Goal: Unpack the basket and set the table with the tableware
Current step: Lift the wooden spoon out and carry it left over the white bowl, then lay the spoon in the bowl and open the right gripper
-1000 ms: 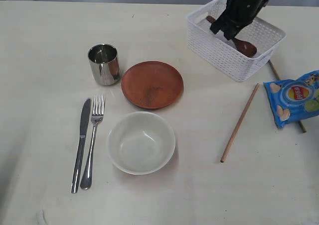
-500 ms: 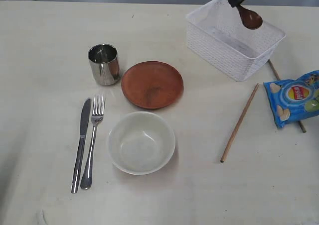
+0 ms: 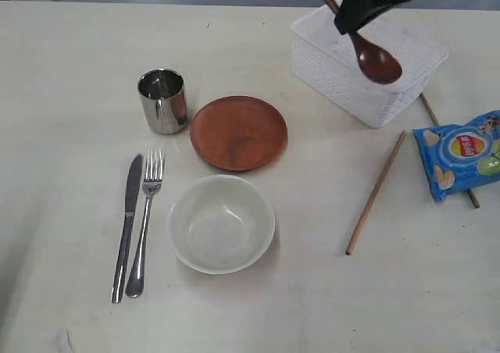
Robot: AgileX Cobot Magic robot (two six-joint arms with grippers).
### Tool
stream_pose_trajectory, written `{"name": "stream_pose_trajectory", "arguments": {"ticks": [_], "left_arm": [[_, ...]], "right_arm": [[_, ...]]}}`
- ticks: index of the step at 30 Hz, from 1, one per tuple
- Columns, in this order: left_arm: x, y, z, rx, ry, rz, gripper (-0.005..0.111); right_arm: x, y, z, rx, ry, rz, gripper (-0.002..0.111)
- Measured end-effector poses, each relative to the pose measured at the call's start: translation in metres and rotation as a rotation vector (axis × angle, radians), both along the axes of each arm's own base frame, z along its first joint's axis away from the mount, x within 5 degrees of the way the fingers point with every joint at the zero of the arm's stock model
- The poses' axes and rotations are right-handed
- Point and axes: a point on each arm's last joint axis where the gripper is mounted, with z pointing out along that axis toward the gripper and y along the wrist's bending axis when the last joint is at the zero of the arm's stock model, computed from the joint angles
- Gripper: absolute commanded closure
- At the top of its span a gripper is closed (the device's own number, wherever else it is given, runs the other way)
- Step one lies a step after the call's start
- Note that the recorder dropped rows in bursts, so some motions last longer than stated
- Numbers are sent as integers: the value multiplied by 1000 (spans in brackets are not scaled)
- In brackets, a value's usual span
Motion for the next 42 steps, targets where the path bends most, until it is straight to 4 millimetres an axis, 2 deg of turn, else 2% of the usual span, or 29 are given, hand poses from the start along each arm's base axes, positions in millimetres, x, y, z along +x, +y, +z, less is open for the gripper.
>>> {"name": "stream_pose_trajectory", "arguments": {"ticks": [2, 7, 10, 14, 18, 24, 29, 30, 33, 35, 39, 42], "left_arm": [[0, 0, 0, 0, 0, 0, 107], [0, 0, 0, 0, 0, 0, 107], [0, 0, 0, 0, 0, 0, 107], [0, 0, 0, 0, 0, 0, 107], [0, 0, 0, 0, 0, 0, 107], [0, 0, 0, 0, 0, 0, 107], [0, 0, 0, 0, 0, 0, 107], [0, 0, 0, 0, 0, 0, 107], [0, 0, 0, 0, 0, 0, 107], [0, 0, 0, 0, 0, 0, 107], [0, 0, 0, 0, 0, 0, 107], [0, 0, 0, 0, 0, 0, 107]], "right_arm": [[-41, 20, -4, 62, 7, 45, 109], [-129, 80, -43, 134, 0, 229, 109], [-156, 112, -64, 142, -61, 334, 109], [-157, 133, -76, 160, -133, 349, 109], [-151, 144, -94, 152, -162, 335, 109], [-147, 149, -117, 98, -142, 378, 108], [-146, 151, -122, 83, -172, 424, 107], [-145, 151, -122, 82, -177, 426, 104], [-145, 151, -122, 82, -187, 431, 86], [-144, 151, -124, 80, -186, 430, 68], [-142, 153, -127, 79, -198, 425, 66], [-141, 158, -117, 92, -178, 434, 66]]}}
